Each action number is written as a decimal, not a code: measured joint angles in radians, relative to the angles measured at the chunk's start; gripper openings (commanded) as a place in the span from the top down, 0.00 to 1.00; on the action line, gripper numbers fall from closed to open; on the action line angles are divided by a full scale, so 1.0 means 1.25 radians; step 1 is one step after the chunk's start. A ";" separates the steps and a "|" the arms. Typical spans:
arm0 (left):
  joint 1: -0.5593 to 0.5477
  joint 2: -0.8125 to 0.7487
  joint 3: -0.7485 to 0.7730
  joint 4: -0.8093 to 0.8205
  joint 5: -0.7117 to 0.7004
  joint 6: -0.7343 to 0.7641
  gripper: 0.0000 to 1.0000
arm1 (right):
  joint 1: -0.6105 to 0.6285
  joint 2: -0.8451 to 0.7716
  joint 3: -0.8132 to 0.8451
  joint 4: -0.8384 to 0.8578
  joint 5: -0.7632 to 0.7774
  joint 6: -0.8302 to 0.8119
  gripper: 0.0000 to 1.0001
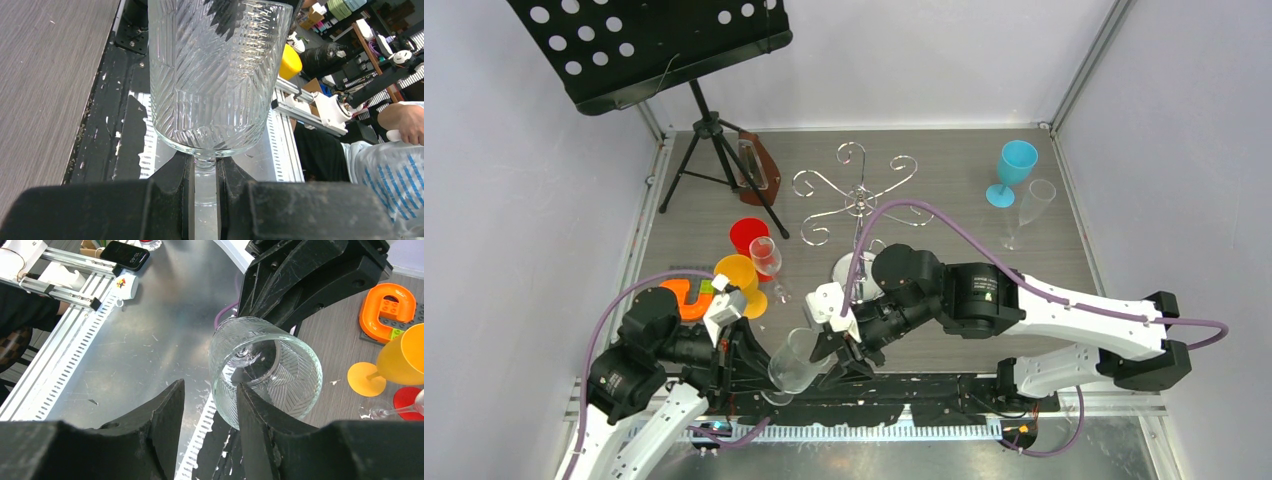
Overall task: Take the wine glass off the wine glass rack
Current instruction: Place the wine glass at the center of the board.
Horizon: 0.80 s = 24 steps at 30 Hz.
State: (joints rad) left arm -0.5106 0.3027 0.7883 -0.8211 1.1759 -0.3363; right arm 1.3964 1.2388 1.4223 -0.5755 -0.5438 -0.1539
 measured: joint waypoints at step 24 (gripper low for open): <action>-0.004 0.000 0.000 -0.007 0.001 0.007 0.65 | -0.003 0.038 0.010 0.026 -0.055 0.013 0.94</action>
State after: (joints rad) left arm -0.5152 0.3027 0.7883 -0.8303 1.1774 -0.3275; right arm 1.3922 1.2865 1.4345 -0.5430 -0.6125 -0.1371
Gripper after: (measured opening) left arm 0.190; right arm 0.111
